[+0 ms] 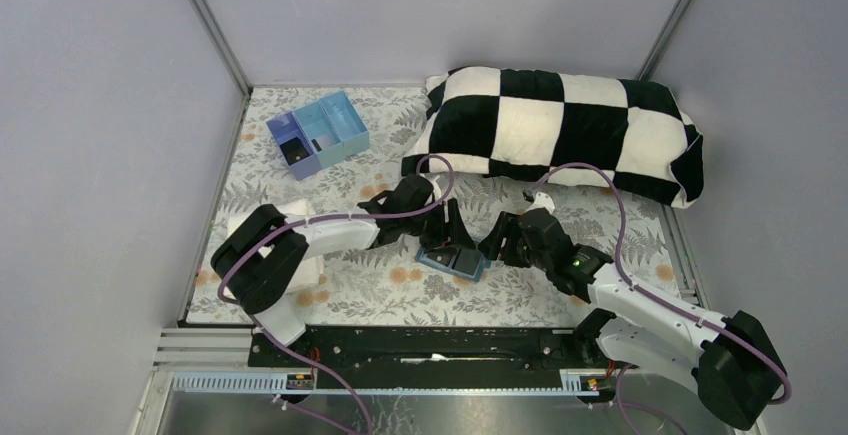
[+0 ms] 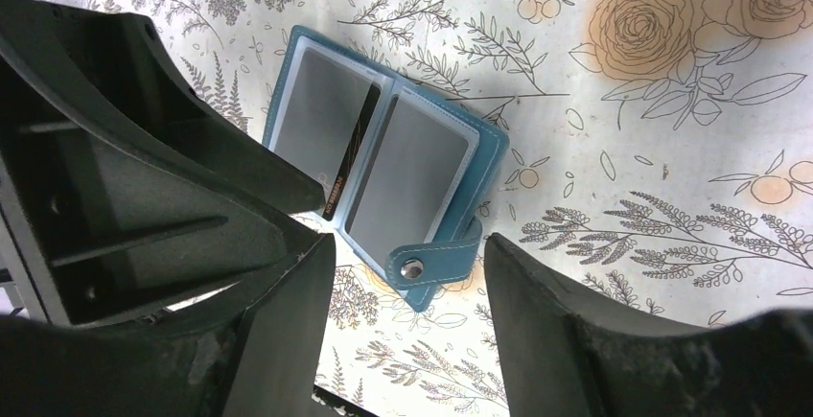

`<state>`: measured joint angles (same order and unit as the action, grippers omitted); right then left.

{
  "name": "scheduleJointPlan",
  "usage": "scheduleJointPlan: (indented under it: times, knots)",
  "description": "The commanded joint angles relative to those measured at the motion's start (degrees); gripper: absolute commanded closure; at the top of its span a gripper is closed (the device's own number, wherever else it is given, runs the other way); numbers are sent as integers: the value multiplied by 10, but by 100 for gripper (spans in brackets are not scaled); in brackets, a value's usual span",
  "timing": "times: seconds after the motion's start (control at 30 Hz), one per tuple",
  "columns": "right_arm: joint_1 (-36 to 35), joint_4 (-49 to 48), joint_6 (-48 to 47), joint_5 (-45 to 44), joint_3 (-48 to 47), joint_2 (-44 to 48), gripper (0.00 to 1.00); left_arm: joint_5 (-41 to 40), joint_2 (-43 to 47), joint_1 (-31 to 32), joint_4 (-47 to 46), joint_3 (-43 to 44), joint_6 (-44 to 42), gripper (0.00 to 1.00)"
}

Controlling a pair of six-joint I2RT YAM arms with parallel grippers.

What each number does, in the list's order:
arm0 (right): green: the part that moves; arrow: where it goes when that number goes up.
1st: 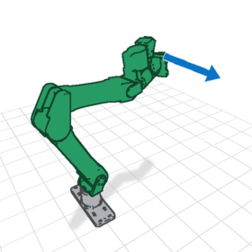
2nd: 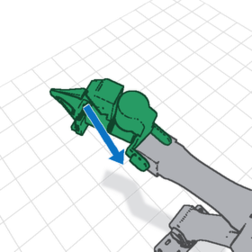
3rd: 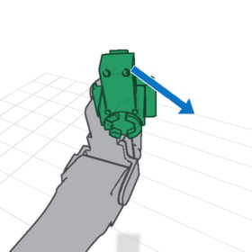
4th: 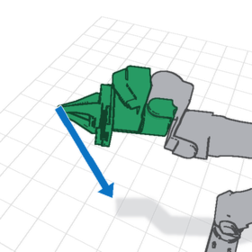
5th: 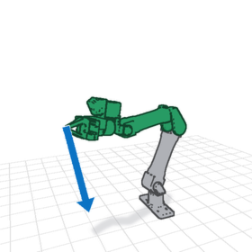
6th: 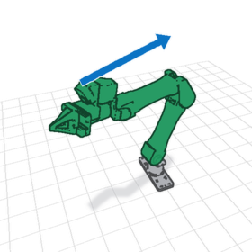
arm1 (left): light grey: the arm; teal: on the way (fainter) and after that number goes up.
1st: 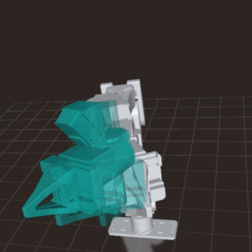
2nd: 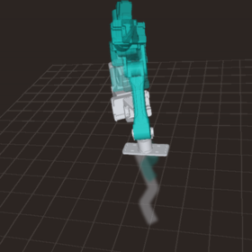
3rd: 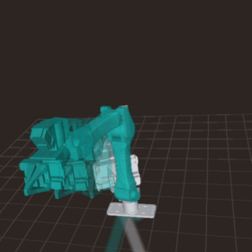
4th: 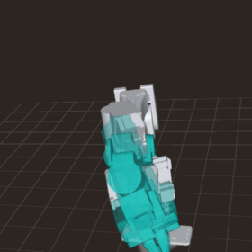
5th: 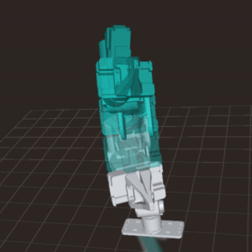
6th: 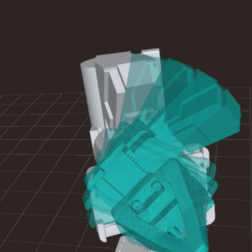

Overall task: Take the credit cards out of the card holder
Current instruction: Remove the credit card from the card holder.

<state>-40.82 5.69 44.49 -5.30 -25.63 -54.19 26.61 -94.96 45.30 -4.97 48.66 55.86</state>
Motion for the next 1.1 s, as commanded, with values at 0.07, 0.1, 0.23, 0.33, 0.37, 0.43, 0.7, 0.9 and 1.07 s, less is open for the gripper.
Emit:
scheduleJointPlan:
  times: [0.07, 0.1, 0.23, 0.33, 0.37, 0.43, 0.7, 0.9, 1.07]
  knots:
    - [4, -20, 1, 34, -26, -22, 38, -115, 74, -9, 136, 79, -91, 35]
    - [4, -30, 0, 48, -31, -36, 39, -121, 78, -15, 155, 81, -98, 35]
    - [4, -83, 7, 113, -64, -115, 41, -96, 81, -67, 143, 34, -88, 36]
    - [4, -94, 11, 105, -62, -141, 41, -87, 69, -70, 131, 24, -87, 36]
    - [4, -99, 11, 97, -57, -148, 41, -84, 61, -70, 129, 24, -87, 37]
    - [4, -113, 9, 91, -46, -164, 42, -75, 46, -70, 122, 24, -87, 37]
    - [5, -126, 20, 80, -21, -213, 48, -74, 25, -70, 113, 24, -99, 41]
    - [6, -125, 18, 81, -25, -212, 52, -66, 4, -70, 104, 19, -105, 49]
    - [8, -108, 11, 78, -45, -199, 53, -61, -11, -69, 99, 11, -106, 50]
